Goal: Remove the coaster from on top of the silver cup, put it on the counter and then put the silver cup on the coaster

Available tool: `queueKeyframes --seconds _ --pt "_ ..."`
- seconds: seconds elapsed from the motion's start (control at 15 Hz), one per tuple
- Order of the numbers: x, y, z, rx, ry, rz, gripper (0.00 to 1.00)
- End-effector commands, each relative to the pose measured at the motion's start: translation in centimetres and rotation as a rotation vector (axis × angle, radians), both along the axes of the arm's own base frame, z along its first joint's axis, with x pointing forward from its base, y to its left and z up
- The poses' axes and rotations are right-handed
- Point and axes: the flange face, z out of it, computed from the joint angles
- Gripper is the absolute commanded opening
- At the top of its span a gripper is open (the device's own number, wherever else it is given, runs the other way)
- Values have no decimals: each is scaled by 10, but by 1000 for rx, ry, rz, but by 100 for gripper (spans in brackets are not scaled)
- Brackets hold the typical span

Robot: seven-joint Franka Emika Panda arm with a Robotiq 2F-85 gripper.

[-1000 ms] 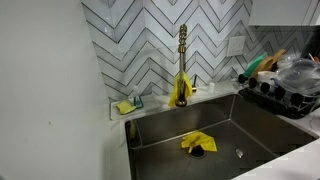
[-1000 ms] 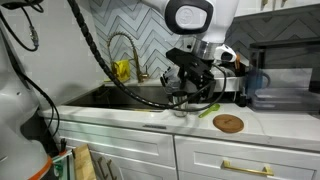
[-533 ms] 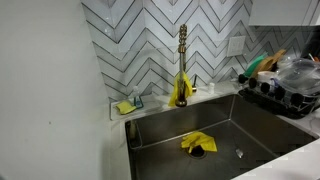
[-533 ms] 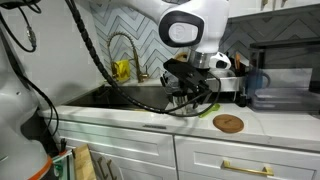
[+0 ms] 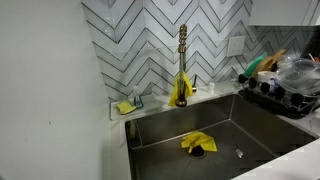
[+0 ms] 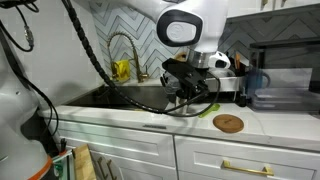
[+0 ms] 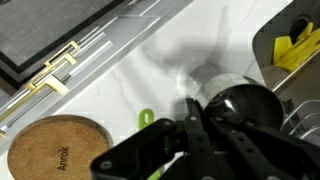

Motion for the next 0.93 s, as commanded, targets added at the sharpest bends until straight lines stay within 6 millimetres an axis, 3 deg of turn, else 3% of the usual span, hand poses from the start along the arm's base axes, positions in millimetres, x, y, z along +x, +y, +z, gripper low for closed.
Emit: queueKeyframes --seconds 0.0,0.27,0.47,0.67,0.87 --pt "-12 -6 8 6 -2 1 0" --pt "-18 -16 25 -18 1 -4 1" --pt "-31 -33 62 -91 -32 -26 1" --pt "-44 -69 95 -207 -20 -89 1" --pt "-46 -107 96 -265 -16 -178 1"
